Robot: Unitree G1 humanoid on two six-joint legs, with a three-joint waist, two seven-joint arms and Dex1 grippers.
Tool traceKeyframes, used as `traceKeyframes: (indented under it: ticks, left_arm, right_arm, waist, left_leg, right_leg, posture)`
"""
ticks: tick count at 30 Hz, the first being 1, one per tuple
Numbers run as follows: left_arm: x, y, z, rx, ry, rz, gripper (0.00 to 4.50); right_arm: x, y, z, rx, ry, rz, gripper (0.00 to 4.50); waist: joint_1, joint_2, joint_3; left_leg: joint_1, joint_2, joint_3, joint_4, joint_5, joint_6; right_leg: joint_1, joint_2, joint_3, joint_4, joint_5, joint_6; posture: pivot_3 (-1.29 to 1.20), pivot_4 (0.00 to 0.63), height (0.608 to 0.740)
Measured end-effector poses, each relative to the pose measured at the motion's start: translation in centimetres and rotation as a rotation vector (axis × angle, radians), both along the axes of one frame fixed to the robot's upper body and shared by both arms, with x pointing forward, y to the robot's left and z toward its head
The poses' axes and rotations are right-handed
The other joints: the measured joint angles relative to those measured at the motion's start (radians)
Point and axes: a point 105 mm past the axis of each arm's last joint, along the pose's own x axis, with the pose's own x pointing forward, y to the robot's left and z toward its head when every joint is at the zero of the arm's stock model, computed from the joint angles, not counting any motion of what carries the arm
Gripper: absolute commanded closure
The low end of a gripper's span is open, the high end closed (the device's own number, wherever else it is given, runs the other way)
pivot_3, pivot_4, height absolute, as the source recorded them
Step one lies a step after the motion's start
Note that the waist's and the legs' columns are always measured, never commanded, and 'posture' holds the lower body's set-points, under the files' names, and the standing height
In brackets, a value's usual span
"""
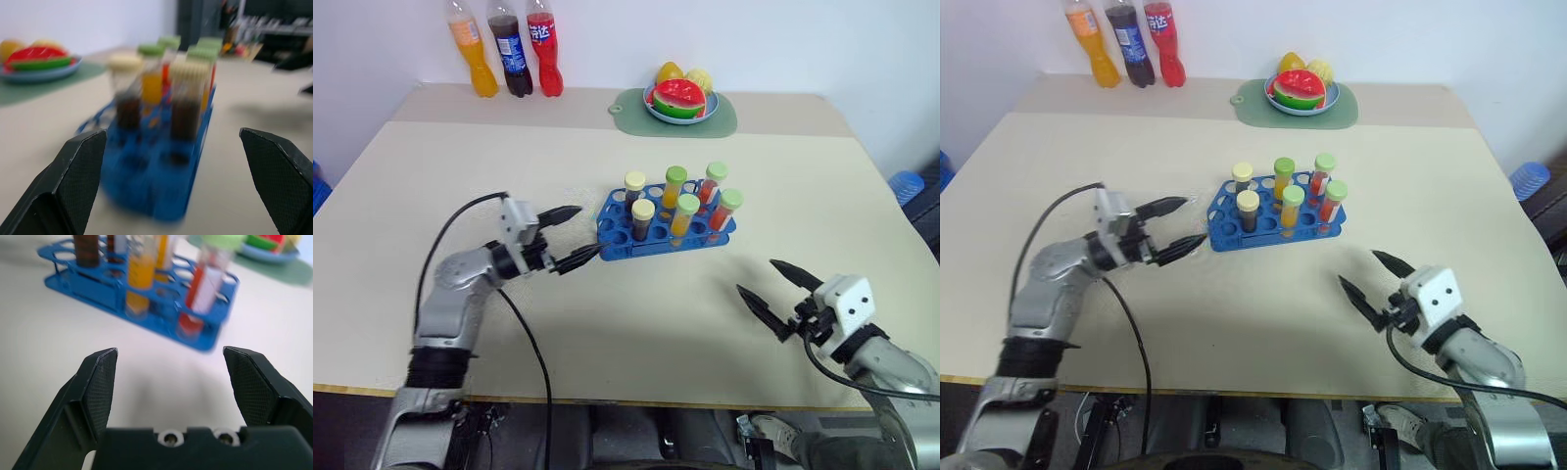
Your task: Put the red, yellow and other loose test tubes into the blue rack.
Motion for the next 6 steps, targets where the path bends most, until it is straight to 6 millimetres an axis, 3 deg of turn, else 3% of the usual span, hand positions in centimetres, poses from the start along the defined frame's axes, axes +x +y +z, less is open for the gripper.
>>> traceKeyframes:
  ticks: [6]
  left_arm:
    - [-1.8, 3.1, -0.9, 0.063, 0.078, 0.056, 0.03]
  right_arm:
    - [-1.0, -2.0, 0.4, 0.013, 0.016, -0.055, 0.67]
  waist:
    - [-0.001, 0.0, 0.0]
  left_leg:
    - [0.001, 0.0, 0.0, 0.0, 0.0, 0.0]
  right_leg:
    - [0.0, 0.0, 0.0, 0.0, 0.0, 0.0]
  posture:
    - [0.0, 0.15, 0.74]
